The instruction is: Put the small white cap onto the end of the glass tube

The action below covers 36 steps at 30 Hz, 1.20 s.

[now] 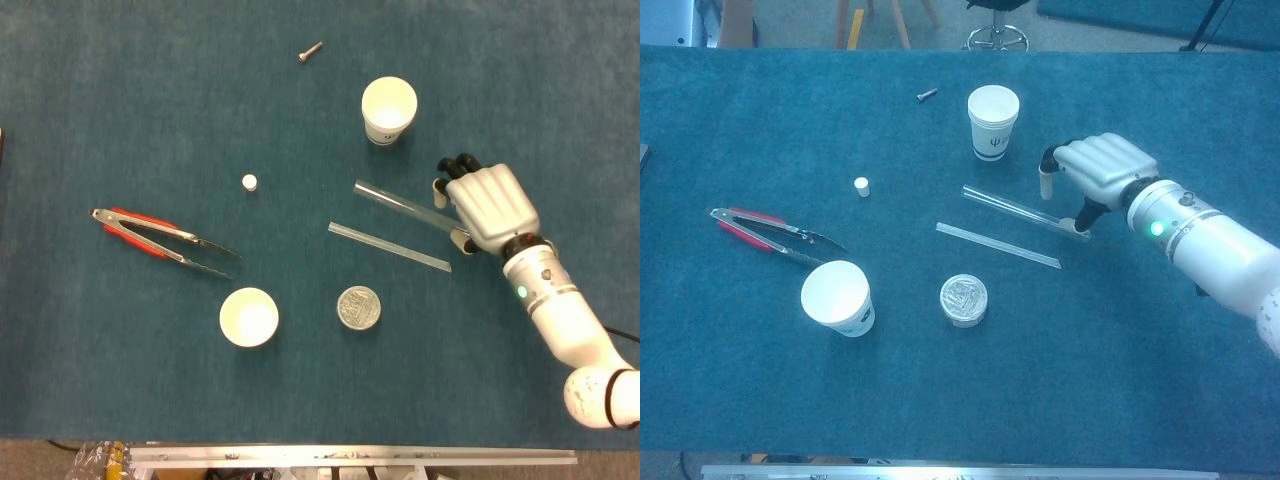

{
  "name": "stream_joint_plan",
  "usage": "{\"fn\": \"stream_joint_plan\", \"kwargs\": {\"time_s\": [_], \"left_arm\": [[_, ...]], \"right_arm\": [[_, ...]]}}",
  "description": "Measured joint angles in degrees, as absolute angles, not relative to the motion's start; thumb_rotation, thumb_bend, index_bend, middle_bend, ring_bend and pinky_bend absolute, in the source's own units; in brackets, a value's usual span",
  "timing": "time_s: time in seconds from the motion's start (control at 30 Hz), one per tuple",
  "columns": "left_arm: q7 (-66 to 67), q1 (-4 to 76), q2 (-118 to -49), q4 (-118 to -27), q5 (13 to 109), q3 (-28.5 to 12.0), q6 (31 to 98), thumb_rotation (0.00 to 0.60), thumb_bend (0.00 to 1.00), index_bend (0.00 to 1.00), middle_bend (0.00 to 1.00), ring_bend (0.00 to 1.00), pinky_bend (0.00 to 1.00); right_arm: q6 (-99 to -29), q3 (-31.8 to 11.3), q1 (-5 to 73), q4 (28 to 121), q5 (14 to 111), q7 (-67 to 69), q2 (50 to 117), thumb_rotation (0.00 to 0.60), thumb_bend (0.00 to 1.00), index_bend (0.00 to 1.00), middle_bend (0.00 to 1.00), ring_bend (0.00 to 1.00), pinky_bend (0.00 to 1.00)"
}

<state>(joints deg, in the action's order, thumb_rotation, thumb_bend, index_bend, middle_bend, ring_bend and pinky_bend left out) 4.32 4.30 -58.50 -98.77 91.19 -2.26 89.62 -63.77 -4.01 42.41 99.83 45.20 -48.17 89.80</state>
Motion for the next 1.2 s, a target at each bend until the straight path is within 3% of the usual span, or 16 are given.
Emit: {"fn": "stream_joint_plan", "kwargs": {"time_s": [0.5,0.7,1.2], "left_arm": [[2.6,5.0,-59.2,-96.4,91.5,-2.0,88.5,0.6,0.33,0.2,0.07,0.0,0.05],[2.0,5.2,-59.2,-96.1,91.6,-1.9,88.4,0.6,0.33,0.2,0.07,0.0,0.05],[1.1,6.0,-59.4,-95.3,92.3,-1.9,87.8,0.6,0.33,0.2,0.07,0.0,0.05]], "right_arm": [[-67.0,-0.9,42.0,94.4,48.6,-52.5,93.8,0.6,0.15,0.45,0.23,0.18,0.51],[-67.2,-0.8,41.9,93.2,48.9,-53.4,95.3,0.6,0.09,0.45,0.22,0.18,0.51],[-68.1,-1.2,41.7,91.1,49.5,-56.0,97.2,0.6,0.08,0.45,0.21,0.18,0.51]]}}
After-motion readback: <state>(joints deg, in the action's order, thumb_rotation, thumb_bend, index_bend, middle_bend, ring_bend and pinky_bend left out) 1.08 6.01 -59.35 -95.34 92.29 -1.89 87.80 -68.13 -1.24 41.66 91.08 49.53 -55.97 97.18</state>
